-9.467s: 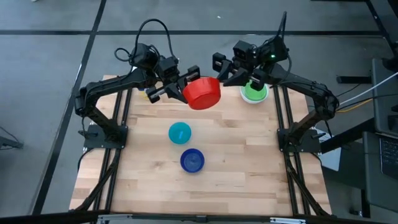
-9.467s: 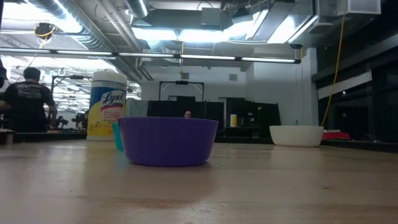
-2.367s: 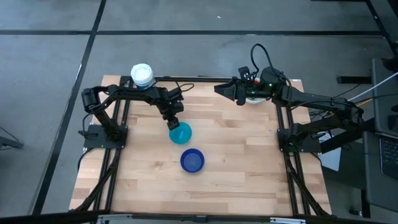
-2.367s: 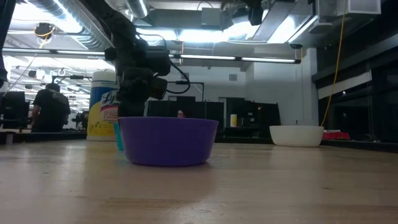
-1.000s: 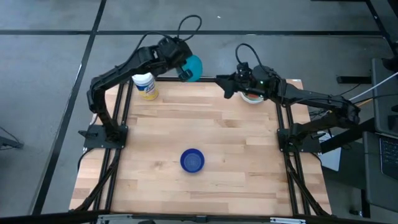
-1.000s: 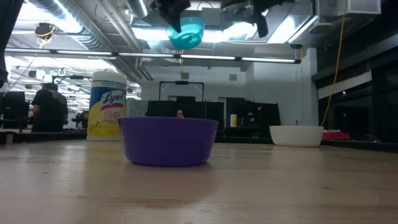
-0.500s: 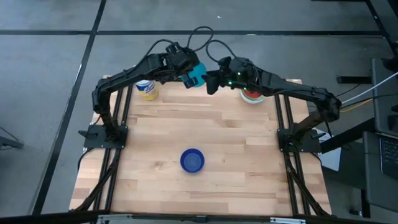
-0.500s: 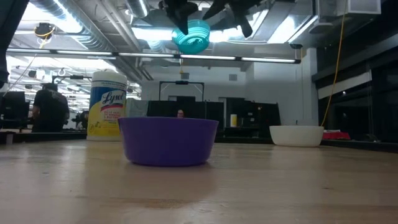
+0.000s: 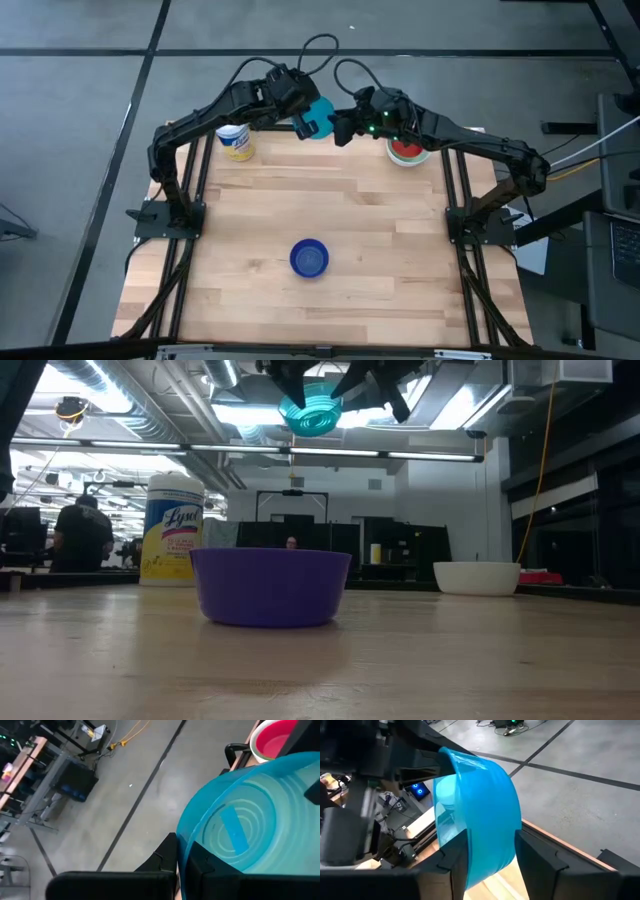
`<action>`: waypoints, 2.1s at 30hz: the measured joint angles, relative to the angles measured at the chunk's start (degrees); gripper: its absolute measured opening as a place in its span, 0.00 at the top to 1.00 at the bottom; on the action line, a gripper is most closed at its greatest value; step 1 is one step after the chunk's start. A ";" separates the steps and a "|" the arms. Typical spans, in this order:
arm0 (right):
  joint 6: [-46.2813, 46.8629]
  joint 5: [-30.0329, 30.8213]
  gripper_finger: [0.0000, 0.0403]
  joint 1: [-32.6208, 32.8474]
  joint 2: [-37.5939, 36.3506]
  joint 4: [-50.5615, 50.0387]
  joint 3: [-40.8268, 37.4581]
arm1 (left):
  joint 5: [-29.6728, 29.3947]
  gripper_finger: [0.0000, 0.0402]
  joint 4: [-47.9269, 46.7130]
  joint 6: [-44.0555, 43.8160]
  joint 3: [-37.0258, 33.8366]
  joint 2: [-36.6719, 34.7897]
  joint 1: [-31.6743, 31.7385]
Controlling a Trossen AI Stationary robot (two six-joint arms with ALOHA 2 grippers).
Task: Nest bowls inside each other
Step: Stack the light blue bowl on the red bowl
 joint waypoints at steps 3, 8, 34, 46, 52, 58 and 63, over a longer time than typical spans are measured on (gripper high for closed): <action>0.01 0.58 0.60 -0.43 -0.06 -0.39 0.10 | -0.59 1.00 -0.33 0.19 0.94 0.00 -1.09; 0.22 -1.05 0.73 -1.74 -0.15 -0.90 0.13 | -1.79 1.00 0.21 0.80 1.09 -0.02 -2.23; -4.24 -4.97 1.00 -13.03 6.56 -27.05 -1.81 | 0.85 0.58 3.85 15.61 5.18 -2.06 6.63; -6.44 -3.88 1.00 -27.16 0.84 -32.28 -12.84 | 7.03 0.60 2.11 7.18 5.20 -5.81 7.06; -7.60 -3.48 1.00 -33.36 -0.59 -33.83 -15.88 | 7.37 0.61 1.63 6.70 5.20 -5.86 6.89; -8.73 -2.06 1.00 -36.81 -0.61 -34.08 -18.11 | 7.70 0.62 1.64 6.72 5.20 -5.86 6.87; -8.76 -1.97 1.00 -39.52 -0.61 -34.01 -20.10 | 8.62 0.62 1.63 6.61 5.20 -5.86 7.02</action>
